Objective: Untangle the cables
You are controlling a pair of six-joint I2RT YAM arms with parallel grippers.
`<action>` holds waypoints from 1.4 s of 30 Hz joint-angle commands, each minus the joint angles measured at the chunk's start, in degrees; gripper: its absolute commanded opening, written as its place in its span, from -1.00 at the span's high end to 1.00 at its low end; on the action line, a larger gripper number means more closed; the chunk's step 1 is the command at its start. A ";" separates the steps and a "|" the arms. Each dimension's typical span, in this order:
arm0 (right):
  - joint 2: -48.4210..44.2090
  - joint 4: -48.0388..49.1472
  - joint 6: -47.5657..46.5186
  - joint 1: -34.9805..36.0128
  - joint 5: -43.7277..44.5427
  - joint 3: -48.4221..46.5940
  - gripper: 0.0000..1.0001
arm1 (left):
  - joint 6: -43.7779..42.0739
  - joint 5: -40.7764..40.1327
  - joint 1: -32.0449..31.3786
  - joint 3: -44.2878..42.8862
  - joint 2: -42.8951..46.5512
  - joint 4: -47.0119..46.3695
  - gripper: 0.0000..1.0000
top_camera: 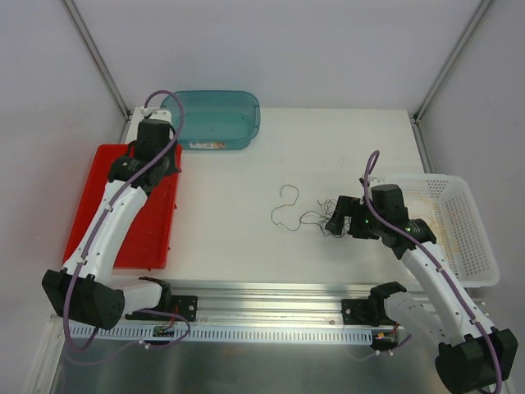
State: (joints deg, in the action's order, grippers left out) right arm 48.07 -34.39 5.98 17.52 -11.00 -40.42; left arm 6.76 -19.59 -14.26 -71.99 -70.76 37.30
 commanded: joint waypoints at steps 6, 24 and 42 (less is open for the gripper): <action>-0.88 -0.94 0.53 0.41 -0.95 -0.97 -0.99 | -2.39 -4.93 13.55 -1.58 -5.51 3.31 1.00; 2.37 -3.49 -1.50 0.50 2.73 -2.90 -0.99 | 4.22 -2.82 18.66 2.99 -16.97 -1.79 -0.48; 24.24 8.10 2.54 9.72 14.52 -8.17 -0.48 | 6.77 18.27 18.39 6.59 -0.34 -7.33 -0.93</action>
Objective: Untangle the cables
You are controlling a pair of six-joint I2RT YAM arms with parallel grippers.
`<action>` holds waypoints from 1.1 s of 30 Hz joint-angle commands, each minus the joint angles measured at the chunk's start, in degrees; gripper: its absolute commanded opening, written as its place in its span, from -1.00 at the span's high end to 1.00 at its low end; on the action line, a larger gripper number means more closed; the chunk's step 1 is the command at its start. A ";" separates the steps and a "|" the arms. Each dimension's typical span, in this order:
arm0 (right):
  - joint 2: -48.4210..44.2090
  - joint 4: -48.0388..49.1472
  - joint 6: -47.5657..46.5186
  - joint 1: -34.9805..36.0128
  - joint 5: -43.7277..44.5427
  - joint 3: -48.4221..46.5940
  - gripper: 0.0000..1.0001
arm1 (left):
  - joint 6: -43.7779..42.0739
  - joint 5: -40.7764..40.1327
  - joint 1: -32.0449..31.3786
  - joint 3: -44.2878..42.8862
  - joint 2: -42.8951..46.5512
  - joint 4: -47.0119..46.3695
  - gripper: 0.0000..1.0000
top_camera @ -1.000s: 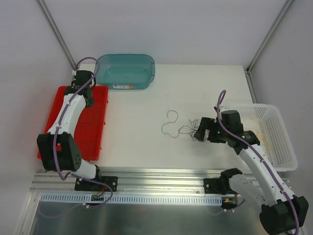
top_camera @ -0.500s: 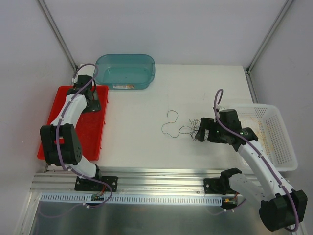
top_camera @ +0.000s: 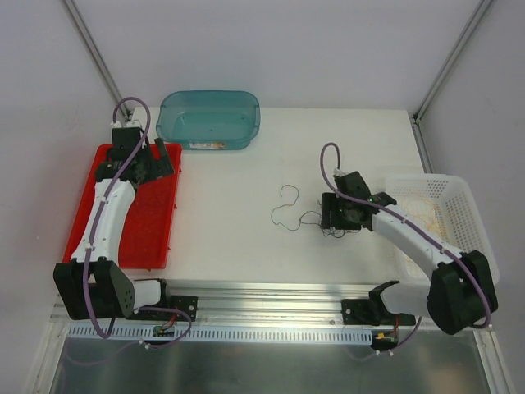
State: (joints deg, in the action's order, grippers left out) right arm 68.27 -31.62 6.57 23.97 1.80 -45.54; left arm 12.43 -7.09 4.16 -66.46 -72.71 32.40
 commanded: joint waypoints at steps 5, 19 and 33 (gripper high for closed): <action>11.79 7.18 4.24 11.88 1.54 -7.10 0.31 | -1.25 7.00 -3.19 2.29 3.53 -4.45 -0.92; 8.73 7.44 5.82 22.00 -1.27 -7.99 0.99 | 21.21 11.15 -27.26 10.46 7.41 -5.59 -0.90; 2.75 14.74 10.92 24.64 -1.28 -1.40 0.99 | 47.33 -1.08 -47.14 5.20 -16.67 -11.22 -0.57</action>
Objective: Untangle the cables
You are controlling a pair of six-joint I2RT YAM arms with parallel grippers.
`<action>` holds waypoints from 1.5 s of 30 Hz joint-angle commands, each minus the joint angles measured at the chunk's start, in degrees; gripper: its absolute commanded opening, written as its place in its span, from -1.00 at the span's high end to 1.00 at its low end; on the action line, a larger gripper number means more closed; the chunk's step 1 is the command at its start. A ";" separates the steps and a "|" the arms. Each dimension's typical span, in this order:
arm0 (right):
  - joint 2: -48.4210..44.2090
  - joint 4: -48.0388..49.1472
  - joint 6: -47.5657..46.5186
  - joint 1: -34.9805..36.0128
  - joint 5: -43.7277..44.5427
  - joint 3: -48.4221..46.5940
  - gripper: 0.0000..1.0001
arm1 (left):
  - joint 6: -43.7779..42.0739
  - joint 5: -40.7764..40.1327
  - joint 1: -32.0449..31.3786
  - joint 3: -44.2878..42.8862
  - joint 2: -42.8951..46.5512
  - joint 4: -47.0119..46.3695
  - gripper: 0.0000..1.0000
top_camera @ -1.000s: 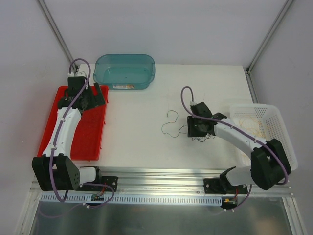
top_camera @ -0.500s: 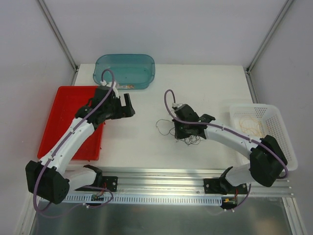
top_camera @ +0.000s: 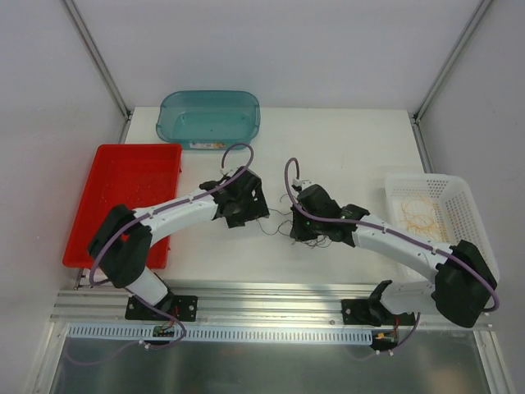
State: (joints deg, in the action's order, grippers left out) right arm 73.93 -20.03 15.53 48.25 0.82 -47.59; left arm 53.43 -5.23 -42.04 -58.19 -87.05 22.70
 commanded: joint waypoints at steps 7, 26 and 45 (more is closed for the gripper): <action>-3.97 5.27 2.40 0.35 -0.29 2.50 0.99 | 10.73 -2.50 -3.48 -4.29 -10.15 -1.96 -0.20; -12.05 -4.93 -2.96 -14.13 6.39 8.57 0.99 | -11.58 -6.55 2.66 -3.23 8.55 9.63 1.00; -14.34 -9.94 -7.18 -30.67 1.38 8.74 0.99 | -34.26 -8.89 17.43 -44.79 17.18 35.21 1.00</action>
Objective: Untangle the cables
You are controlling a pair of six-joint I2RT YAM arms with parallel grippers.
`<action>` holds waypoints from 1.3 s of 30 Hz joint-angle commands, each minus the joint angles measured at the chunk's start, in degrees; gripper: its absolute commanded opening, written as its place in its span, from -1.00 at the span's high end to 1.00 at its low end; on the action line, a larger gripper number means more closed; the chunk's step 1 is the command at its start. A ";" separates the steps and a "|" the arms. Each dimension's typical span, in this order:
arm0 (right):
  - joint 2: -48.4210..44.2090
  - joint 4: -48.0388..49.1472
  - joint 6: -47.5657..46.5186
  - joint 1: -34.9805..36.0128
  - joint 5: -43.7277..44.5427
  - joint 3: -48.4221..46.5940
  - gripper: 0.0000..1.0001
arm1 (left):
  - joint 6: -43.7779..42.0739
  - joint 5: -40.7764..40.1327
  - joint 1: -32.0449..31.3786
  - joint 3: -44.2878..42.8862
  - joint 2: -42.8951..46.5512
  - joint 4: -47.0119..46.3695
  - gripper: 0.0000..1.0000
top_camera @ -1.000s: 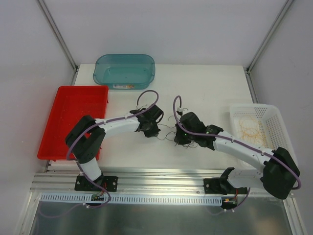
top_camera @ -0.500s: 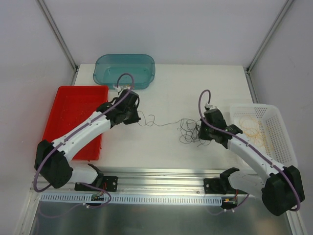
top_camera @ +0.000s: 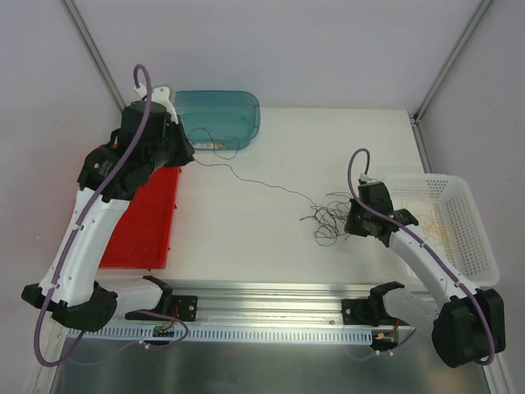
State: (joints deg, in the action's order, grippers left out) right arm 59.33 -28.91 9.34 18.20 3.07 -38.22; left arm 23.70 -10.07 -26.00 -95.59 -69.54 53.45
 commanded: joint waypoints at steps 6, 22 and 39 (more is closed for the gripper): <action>0.35 -1.41 -0.47 -3.16 -1.66 1.13 0.99 | -9.10 -13.39 3.58 -24.45 -2.79 4.82 1.00; 0.00 -1.68 -0.99 -11.08 -7.02 1.48 0.96 | -16.41 -23.88 4.38 -34.93 -4.03 -2.82 0.99; -2.12 -3.80 -9.08 3.24 -10.27 -11.44 -0.33 | -1.56 9.89 2.62 -2.07 -0.25 -11.26 0.95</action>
State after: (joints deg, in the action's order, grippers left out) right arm 56.95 -33.28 2.72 18.20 -5.26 -46.11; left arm 18.61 -6.33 -22.39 -101.01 -71.44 46.41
